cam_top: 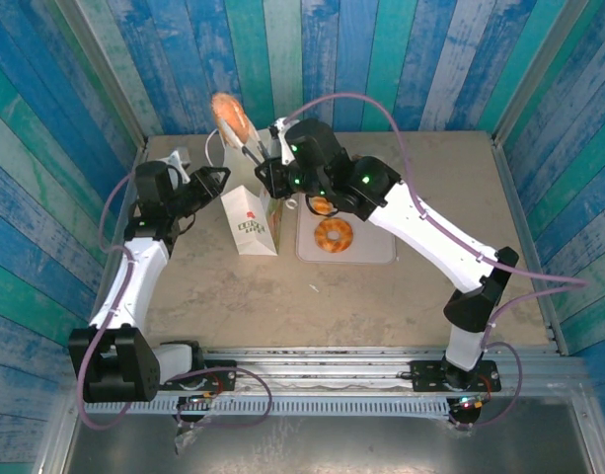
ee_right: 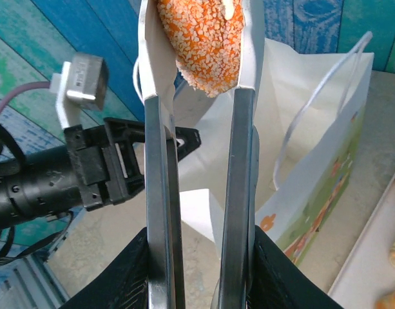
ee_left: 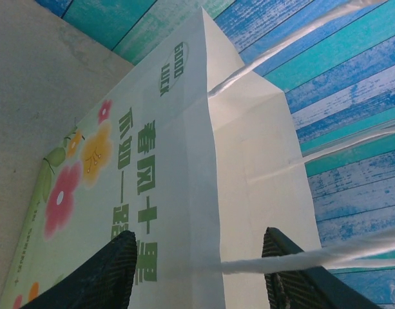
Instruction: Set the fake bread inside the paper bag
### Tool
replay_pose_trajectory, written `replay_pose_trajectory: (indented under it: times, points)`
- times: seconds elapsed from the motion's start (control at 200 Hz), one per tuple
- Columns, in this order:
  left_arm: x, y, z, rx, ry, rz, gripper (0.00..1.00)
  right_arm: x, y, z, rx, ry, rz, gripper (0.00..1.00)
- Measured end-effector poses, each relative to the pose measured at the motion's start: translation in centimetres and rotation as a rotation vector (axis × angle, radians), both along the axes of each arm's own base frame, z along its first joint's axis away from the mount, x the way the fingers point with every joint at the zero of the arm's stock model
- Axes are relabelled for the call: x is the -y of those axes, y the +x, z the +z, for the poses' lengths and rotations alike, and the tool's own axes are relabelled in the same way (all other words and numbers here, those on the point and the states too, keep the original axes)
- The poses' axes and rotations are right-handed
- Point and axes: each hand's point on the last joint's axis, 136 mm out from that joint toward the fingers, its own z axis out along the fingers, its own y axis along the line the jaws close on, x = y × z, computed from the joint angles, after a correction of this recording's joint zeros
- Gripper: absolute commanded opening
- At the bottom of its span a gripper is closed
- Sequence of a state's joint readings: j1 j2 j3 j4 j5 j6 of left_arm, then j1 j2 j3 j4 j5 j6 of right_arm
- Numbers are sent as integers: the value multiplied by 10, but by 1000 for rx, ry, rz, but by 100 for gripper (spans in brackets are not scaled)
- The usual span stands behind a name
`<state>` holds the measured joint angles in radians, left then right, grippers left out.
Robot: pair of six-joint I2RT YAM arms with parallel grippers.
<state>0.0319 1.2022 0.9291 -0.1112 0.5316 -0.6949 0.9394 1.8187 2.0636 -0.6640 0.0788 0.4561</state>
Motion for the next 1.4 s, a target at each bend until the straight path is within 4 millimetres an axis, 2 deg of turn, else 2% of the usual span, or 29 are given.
replay_pose_trajectory:
  times: [0.13, 0.21, 0.321, 0.521, 0.646, 0.922, 1.182, 1.397]
  points:
    - [-2, 0, -3, -5, 4, 10, 50, 1, 2, -13, -10, -25, -10, 27]
    - [-3, 1, -4, -6, 8, 15, 44, 2, 2, -22, -19, -47, -11, 27]
    - [-3, 1, -4, -5, 12, 19, 40, 2, 3, -34, -30, -88, -8, 27]
    - [-6, 2, -8, -13, 21, 36, 39, 11, 2, -58, -55, -193, -5, 27]
    - [-7, 2, -9, -14, 24, 42, 38, 19, 2, -67, -61, -253, -10, 28]
    - [-9, 3, -9, -13, 28, 52, 34, 34, 3, -72, -58, -333, -24, 35]
    - [-9, 3, -9, -13, 28, 52, 33, 35, 4, -76, -63, -360, -19, 48]
    - [-9, 3, -9, -12, 28, 52, 33, 36, 4, -76, -61, -368, -16, 53]
